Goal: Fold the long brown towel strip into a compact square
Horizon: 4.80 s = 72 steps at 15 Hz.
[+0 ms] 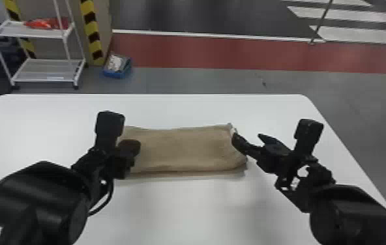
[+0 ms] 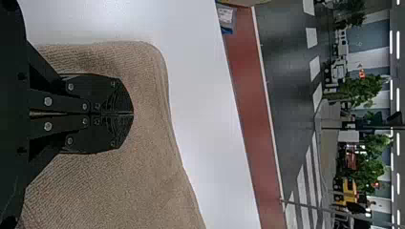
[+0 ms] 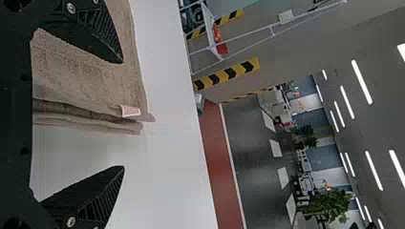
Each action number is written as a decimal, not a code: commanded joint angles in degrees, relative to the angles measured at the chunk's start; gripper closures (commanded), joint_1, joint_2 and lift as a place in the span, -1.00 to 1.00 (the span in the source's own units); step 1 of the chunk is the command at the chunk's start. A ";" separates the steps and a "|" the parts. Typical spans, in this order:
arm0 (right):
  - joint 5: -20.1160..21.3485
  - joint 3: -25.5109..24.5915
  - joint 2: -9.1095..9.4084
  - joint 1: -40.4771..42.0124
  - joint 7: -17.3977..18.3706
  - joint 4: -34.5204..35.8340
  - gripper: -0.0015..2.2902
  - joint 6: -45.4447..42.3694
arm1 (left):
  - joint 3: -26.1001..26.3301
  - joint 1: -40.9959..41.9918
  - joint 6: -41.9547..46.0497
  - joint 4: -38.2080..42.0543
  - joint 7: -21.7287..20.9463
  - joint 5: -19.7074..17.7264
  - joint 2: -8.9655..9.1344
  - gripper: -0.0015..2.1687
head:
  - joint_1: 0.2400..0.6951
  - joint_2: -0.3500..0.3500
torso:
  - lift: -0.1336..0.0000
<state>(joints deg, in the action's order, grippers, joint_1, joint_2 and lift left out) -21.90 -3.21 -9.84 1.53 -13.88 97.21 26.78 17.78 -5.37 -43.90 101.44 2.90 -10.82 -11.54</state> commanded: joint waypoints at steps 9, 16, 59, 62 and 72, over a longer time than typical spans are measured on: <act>3.97 1.72 -1.32 -6.98 -1.50 -4.31 -0.80 8.86 | 0.59 -1.31 -0.01 -3.00 0.00 0.45 0.37 0.74 | 1.00 -0.26 | -0.92; 4.41 2.86 -1.23 -10.41 -3.78 -9.93 -0.64 12.73 | 0.50 -1.48 -0.18 -3.53 0.00 0.36 0.37 0.74 | 1.00 -0.25 | -0.92; -11.23 7.43 3.96 -14.36 -1.76 2.55 0.18 23.10 | 1.03 -3.15 -2.82 -8.45 -3.52 -4.12 1.87 0.74 | 1.00 0.03 | -0.92; -10.88 9.28 4.66 -15.15 -0.97 2.02 0.18 23.10 | 2.00 -3.94 -2.82 -8.89 -3.61 -4.29 2.66 0.74 | 1.00 0.08 | -0.92; -10.00 12.44 5.01 -15.68 0.88 -1.76 0.18 23.28 | 2.17 -4.29 -2.82 -9.51 -3.52 -4.21 2.83 0.74 | 1.00 0.14 | -0.92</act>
<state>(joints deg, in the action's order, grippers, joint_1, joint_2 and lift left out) -32.38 8.74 -4.86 -13.82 -12.98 96.31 50.21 19.91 -9.67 -46.72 92.17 -0.62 -15.09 -8.69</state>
